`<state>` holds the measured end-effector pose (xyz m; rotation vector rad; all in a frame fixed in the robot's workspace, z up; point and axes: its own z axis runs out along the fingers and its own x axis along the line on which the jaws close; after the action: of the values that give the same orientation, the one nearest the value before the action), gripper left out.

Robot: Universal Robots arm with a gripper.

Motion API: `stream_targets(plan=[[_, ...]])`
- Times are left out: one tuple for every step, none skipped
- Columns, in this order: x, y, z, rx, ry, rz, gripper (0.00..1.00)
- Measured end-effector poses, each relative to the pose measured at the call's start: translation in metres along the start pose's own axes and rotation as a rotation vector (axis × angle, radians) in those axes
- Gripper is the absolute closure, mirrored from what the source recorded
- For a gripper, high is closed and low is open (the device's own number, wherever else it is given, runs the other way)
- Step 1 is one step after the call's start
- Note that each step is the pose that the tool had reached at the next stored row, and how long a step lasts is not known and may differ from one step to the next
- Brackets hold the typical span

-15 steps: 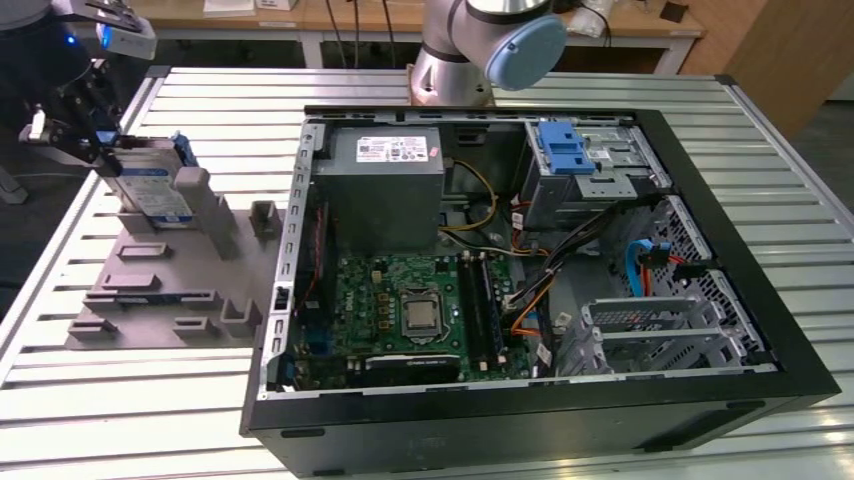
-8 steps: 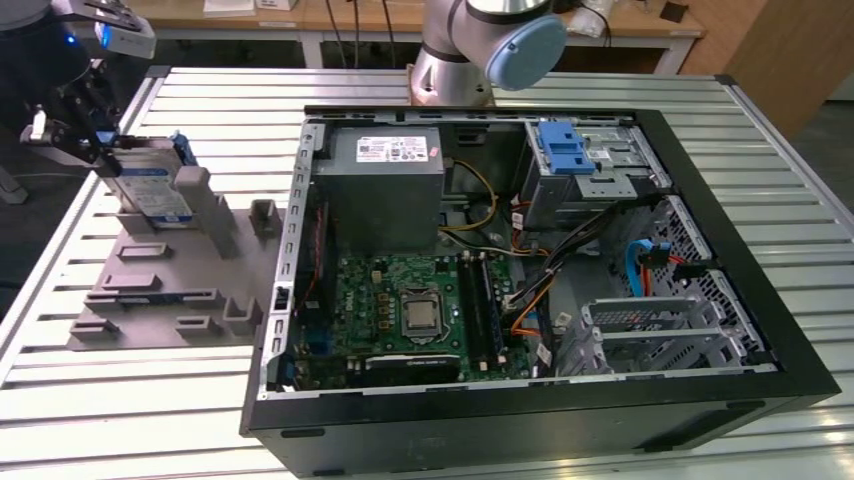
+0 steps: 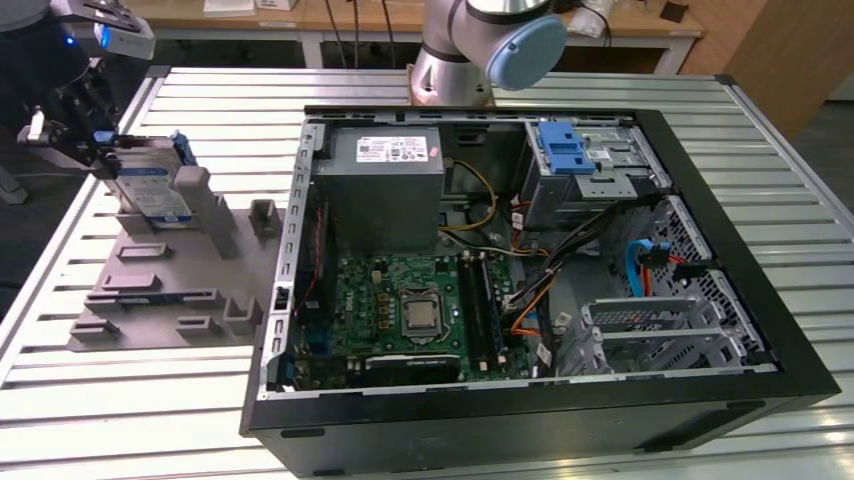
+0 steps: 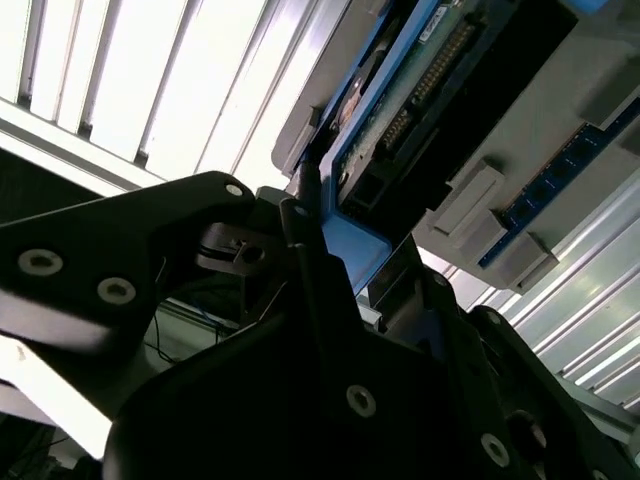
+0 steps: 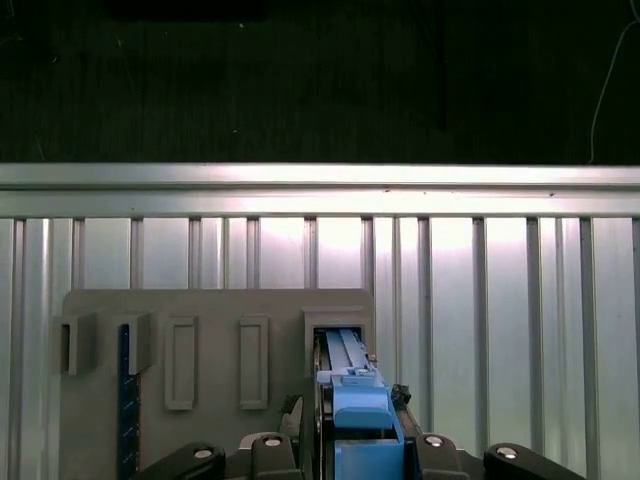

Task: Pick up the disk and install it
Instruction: 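Pick up the disk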

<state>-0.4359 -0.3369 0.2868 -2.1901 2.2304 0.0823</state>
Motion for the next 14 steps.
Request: stream_targets(plan=[[0.0000, 0.0000, 0.0000, 0.0000, 0.0000, 0.000, 0.55], [0.0000, 0.0000, 0.0000, 0.0000, 0.0000, 0.000, 0.55], [0.0000, 0.0000, 0.0000, 0.0000, 0.0000, 0.000, 0.55], [0.0000, 0.0000, 0.0000, -0.0001, 0.0000, 0.000, 0.55], [0.0000, 0.0000, 0.0000, 0.0000, 0.0000, 0.000, 0.55], [0.0000, 0.0000, 0.0000, -0.0001, 0.0000, 0.000, 0.55], [0.0000, 0.0000, -0.0001, 0.0001, -0.0001, 0.000, 0.57], [0.0000, 0.0001, -0.0006, -0.0001, 0.0000, 0.000, 0.63], [0.0000, 0.0001, -0.0014, -0.0001, 0.0000, 0.000, 0.63], [-0.0001, 0.0001, -0.0023, 0.0000, 0.0000, 0.000, 0.63], [-0.0001, 0.0001, -0.0032, 0.0000, 0.0000, 0.000, 0.64], [-0.0002, 0.0001, -0.0042, 0.0000, 0.0000, 0.000, 0.64], [-0.0002, 0.0001, -0.0052, 0.0000, 0.0000, 0.000, 0.64], [-0.0003, 0.0002, -0.0065, 0.0000, 0.0000, 0.000, 0.64]])
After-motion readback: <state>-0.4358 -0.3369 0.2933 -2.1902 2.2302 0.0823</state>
